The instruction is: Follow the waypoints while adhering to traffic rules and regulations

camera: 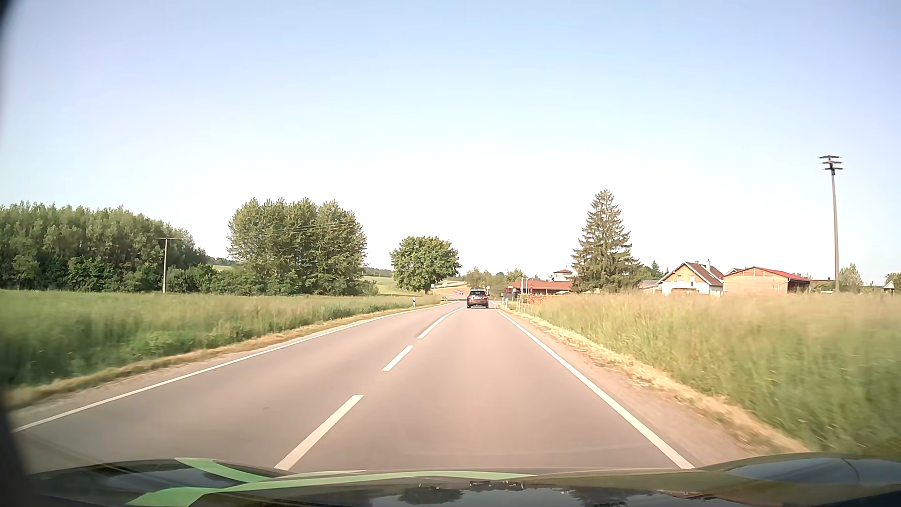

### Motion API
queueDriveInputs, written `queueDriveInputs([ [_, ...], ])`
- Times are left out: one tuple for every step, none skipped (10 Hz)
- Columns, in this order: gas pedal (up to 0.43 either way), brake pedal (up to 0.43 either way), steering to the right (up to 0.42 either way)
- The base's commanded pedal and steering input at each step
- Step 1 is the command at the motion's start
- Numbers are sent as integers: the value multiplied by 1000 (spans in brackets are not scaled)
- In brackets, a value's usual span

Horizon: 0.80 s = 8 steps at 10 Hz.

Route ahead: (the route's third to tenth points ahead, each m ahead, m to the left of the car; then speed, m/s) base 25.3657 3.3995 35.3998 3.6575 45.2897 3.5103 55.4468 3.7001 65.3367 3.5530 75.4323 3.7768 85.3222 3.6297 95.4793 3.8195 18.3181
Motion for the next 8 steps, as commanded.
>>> queueDriveInputs([
  [28,0,1],
  [28,0,1],
  [47,0,0],
  [59,0,1],
  [59,0,0],
  [59,0,0],
  [59,0,0],
  [59,0,0],
])
